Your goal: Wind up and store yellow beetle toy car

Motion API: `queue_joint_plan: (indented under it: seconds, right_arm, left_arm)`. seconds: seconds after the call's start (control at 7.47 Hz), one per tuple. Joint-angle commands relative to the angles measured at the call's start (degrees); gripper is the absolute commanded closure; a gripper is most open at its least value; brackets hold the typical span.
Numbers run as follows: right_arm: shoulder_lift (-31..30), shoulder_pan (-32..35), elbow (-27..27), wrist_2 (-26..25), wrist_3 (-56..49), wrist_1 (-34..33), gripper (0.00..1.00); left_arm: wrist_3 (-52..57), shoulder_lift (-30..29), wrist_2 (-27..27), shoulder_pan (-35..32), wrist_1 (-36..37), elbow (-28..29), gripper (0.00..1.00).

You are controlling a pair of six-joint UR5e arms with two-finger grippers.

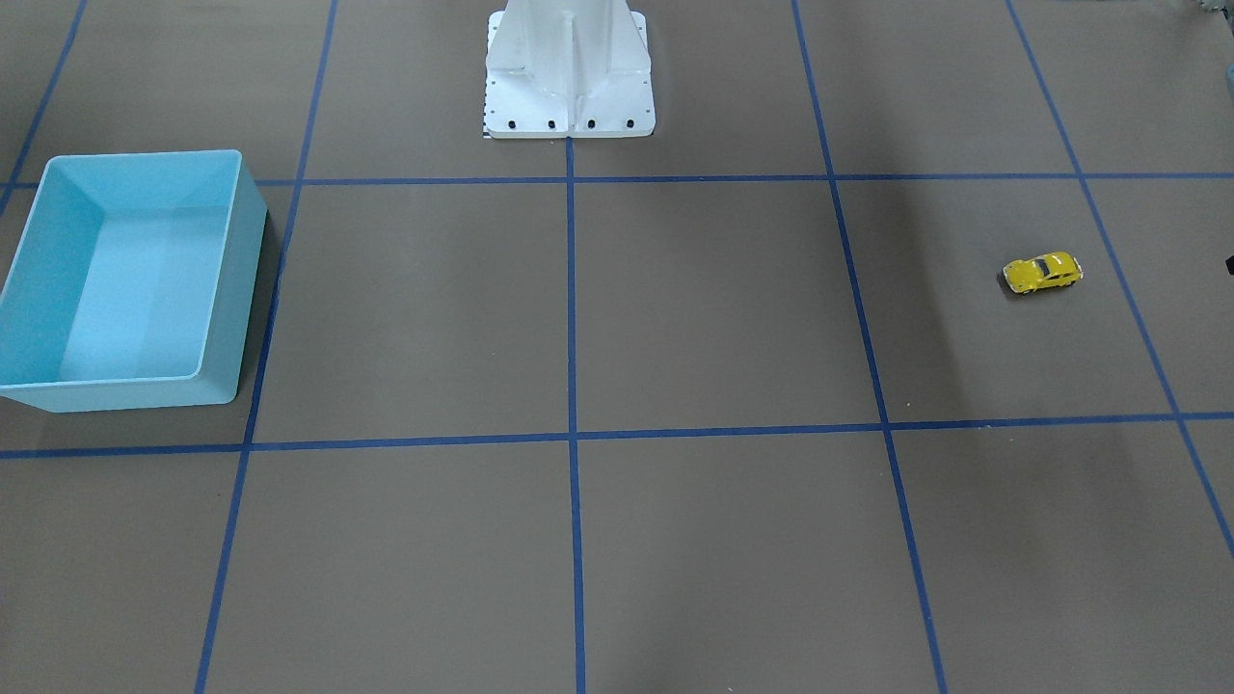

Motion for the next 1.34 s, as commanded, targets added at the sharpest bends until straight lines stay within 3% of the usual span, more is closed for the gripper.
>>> queue_joint_plan:
  seconds: [0.0, 0.27, 0.4, 0.8, 1.2]
  right_arm:
    - [0.00, 0.03, -0.07, 0.00, 0.00, 0.00, 0.00]
    - [0.00, 0.12, -0.07, 0.17, 0.00, 0.00, 0.00]
    - [0.17, 0.38, -0.07, 0.61, 0.09, 0.00, 0.00]
    - [0.00, 1.35, 0.02, 0.70, 0.09, 0.00, 0.00]
    - [0.00, 1.35, -0.07, 0.44, 0.00, 0.00, 0.00]
  left_arm:
    - [-0.35, 0.30, -0.13, 6.95, 0.24, -4.66, 0.00]
    - [-0.09, 1.88, -1.44, 13.53, 0.33, -7.39, 0.00]
    - [0.17, 2.32, -4.67, 14.19, -0.54, -7.58, 0.00]
    - [8.22, 5.39, -5.23, 14.37, -9.30, -7.41, 0.00]
    - [20.86, 7.59, -6.29, 13.76, -9.96, -7.85, 0.00]
